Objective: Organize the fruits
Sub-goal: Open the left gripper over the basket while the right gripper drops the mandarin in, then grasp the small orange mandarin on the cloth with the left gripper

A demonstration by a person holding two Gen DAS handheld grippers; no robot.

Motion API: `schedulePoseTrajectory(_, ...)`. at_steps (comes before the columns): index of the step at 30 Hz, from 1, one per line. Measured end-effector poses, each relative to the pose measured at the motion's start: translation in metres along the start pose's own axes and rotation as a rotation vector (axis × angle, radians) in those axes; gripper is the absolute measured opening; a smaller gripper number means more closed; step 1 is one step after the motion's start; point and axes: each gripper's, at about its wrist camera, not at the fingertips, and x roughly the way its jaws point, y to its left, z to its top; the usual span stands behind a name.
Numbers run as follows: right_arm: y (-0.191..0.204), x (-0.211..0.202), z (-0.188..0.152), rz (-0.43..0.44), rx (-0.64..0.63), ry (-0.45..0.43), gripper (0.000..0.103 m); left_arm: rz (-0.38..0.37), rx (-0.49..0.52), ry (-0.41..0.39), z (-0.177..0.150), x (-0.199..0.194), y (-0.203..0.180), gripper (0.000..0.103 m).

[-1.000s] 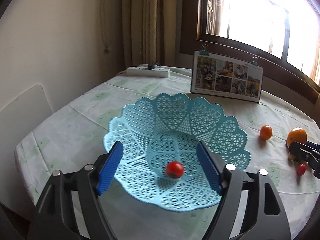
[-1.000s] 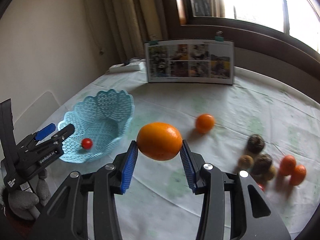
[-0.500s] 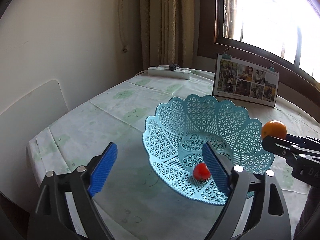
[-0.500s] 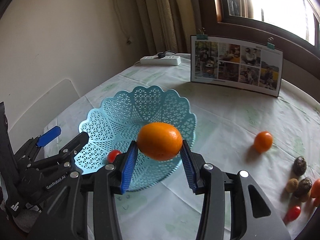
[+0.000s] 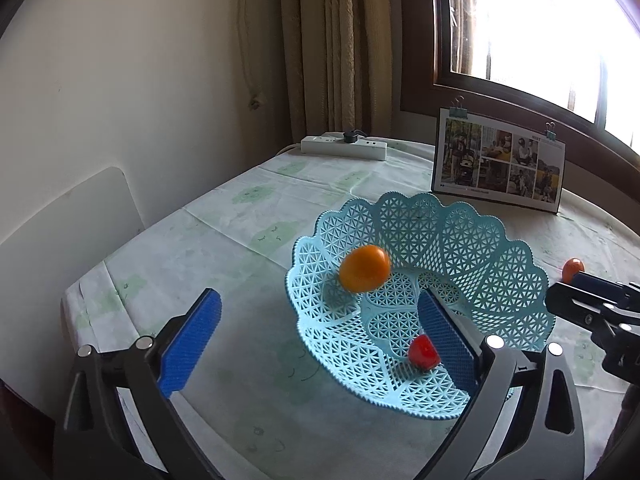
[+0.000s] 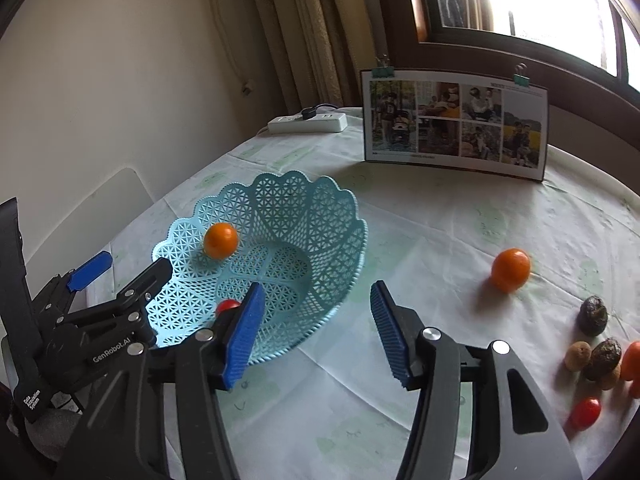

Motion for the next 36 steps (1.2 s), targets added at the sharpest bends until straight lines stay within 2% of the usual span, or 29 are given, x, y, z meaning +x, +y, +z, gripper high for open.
schedulePoseTrajectory(10,-0.044,-0.019,-0.017,-0.060,0.074,0.001,0.061,0.019,0.048,0.012,0.004,-0.005,-0.024,0.100)
schedulePoseTrajectory(19,-0.092,-0.045,-0.037,-0.122,0.159,-0.015,0.062,-0.007,0.138,0.030,0.006,-0.008,-0.069,0.100)
schedulePoseTrajectory(30,-0.163,-0.090,-0.068,-0.224,0.288,-0.054,0.062,-0.103,0.273,0.007,0.006,-0.022,-0.141,0.100)
schedulePoseTrajectory(36,-0.207,-0.124,-0.087,-0.329,0.354,-0.084,0.062,-0.179,0.324,0.011,0.001,-0.026,-0.176,0.100)
